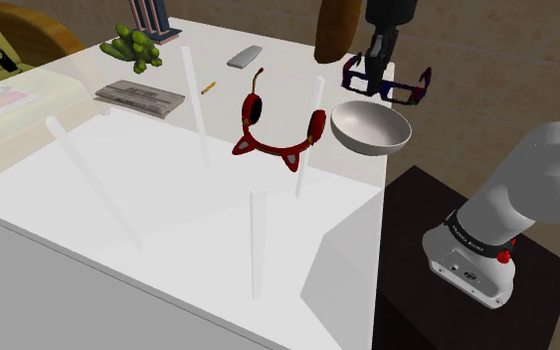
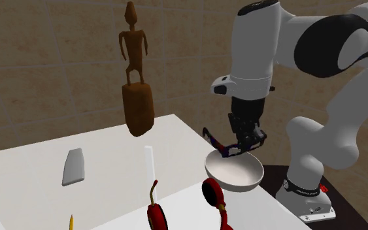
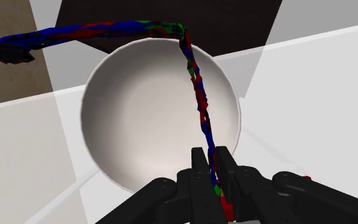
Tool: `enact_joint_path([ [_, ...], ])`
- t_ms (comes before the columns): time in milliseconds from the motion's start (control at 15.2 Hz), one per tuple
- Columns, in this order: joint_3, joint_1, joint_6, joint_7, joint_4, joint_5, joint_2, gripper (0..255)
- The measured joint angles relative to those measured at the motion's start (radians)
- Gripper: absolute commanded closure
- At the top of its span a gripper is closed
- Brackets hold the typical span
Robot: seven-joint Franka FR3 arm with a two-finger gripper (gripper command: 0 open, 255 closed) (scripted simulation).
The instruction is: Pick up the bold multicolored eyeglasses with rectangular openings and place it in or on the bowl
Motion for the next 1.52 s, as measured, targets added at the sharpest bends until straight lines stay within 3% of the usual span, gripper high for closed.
enact_joint_path([
  [198, 0.023, 0.017, -0.001, 0.03, -0.029, 0.023, -0.03, 255],
  [1056, 0.048, 0.028, 0.174, 0.043, -0.206, 0.043, -0.03, 255],
  [1518, 0.049, 0.027, 0.193, 0.043, -0.218, 0.043, -0.025, 255],
])
